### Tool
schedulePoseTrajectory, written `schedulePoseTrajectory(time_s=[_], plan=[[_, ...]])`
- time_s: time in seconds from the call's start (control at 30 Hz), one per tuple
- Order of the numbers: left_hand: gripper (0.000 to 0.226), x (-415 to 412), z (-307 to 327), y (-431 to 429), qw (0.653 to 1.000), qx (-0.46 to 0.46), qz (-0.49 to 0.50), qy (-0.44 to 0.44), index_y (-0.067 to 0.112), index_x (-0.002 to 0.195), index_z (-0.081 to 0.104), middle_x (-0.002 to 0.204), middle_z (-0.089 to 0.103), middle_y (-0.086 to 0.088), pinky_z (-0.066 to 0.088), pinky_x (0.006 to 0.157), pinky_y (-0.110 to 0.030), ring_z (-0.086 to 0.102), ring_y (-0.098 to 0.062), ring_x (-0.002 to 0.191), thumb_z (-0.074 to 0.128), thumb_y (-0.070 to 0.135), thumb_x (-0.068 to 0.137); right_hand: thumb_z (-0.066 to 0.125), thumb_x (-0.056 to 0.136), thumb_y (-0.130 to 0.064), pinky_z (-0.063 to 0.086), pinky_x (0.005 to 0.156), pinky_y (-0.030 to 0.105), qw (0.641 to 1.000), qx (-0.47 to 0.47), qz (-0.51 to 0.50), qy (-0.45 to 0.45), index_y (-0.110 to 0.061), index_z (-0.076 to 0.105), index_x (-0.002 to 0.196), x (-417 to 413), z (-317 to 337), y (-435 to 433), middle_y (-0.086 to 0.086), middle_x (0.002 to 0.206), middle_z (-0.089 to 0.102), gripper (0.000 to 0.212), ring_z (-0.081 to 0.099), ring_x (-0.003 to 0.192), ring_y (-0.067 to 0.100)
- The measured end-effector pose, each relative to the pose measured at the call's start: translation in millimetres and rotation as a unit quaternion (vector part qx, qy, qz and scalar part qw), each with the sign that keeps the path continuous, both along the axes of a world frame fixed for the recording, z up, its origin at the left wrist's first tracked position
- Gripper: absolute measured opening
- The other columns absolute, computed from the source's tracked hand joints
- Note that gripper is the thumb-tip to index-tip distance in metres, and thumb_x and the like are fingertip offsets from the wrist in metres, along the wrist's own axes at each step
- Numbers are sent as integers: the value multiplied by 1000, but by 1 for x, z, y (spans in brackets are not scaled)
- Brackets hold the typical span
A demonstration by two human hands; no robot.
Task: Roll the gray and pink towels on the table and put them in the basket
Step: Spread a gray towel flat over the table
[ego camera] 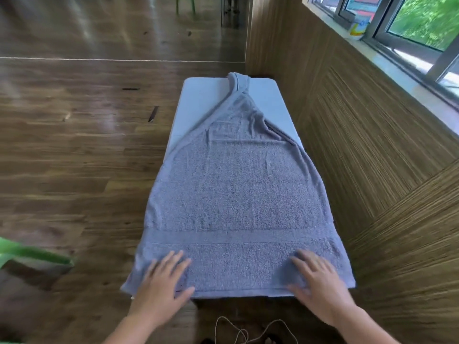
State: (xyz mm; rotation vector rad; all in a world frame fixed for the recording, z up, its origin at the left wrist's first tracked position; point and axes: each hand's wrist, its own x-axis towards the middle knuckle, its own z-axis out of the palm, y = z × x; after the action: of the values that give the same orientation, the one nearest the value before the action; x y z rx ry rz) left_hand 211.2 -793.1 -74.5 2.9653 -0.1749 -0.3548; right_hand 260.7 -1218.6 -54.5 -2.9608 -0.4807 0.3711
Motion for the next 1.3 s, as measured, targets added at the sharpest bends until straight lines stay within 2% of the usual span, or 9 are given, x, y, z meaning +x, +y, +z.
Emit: schedulePoseTrajectory(time_s=[0.13, 0.27, 0.37, 0.5, 0.67, 0.77, 0.93, 1.07, 1.3], plan=[[84, -3, -10, -75, 991, 26, -129, 3, 45, 146, 39, 159, 33, 12, 9, 115, -39, 33, -14, 145, 56, 75, 69, 56, 64, -68, 30, 119, 39, 986, 13, 164, 19, -39, 48, 138, -10, -3, 65, -9, 154, 40, 79, 39, 141, 14], [89, -13, -13, -58, 997, 29, -76, -8, 50, 151, 27, 163, 25, 11, 17, 115, -40, 28, -15, 148, 69, 57, 72, 64, 65, -50, 16, 115, 38, 986, 9, 163, 23, -39, 43, 143, -8, -11, 39, -6, 158, 34, 82, 33, 145, 17], [73, -41, -7, 4, 999, 28, 8, -34, 50, 153, 25, 164, 22, 13, 28, 116, -37, 28, -15, 149, 49, 60, 85, 64, 71, -52, 21, 115, 34, 989, 29, 146, -2, -37, 41, 147, -7, -4, -18, -7, 160, 29, 81, 33, 144, 16], [69, -64, 10, 49, 991, 36, 115, -61, 40, 142, 50, 155, 40, 12, 40, 107, -37, 35, -13, 143, 23, 76, 90, 53, 77, -69, 50, 96, 37, 994, 21, 104, 31, -34, 62, 128, 14, 10, -22, -5, 143, 53, 62, 58, 124, 20], [69, -52, 54, 75, 962, -47, 224, -150, 33, 144, 50, 152, 44, 9, 35, 114, -35, 39, -16, 140, 35, 71, 88, 29, 84, -83, 32, 114, 37, 988, 67, 137, 16, -40, 29, 150, 54, 48, 115, -15, 157, 25, 79, 30, 144, 16], [66, -60, 81, 108, 930, -119, 282, -202, 34, 142, 51, 147, 48, 11, 36, 112, -35, 41, -13, 135, 41, 69, 87, 12, 74, -89, 33, 113, 35, 974, 135, 180, 10, -37, 38, 147, 62, 72, 215, -14, 154, 32, 93, 33, 140, 15], [65, -106, 112, 211, 885, -171, 353, -253, 33, 135, 57, 137, 56, 12, 38, 110, -33, 45, -10, 130, 44, 71, 84, 35, 81, -84, 43, 101, 30, 945, 214, 247, 20, -28, 56, 130, 41, 103, 393, -8, 130, 54, 77, 52, 122, 16], [68, -152, 132, 302, 856, -206, 405, -248, 31, 131, 60, 130, 61, 11, 36, 108, -27, 48, -10, 126, 43, 73, 80, 72, 87, -43, 39, 95, 21, 925, 291, 243, 32, -18, 65, 121, 5, 132, 522, -4, 115, 62, 43, 58, 113, 15], [64, -194, 169, 412, 810, -242, 454, -283, 30, 123, 66, 121, 66, 10, 44, 105, -41, 57, -9, 118, 46, 72, 79, 70, 89, -40, 39, 98, 20, 892, 341, 288, 69, -24, 64, 123, -41, 153, 660, -12, 116, 58, 38, 53, 113, 4]])
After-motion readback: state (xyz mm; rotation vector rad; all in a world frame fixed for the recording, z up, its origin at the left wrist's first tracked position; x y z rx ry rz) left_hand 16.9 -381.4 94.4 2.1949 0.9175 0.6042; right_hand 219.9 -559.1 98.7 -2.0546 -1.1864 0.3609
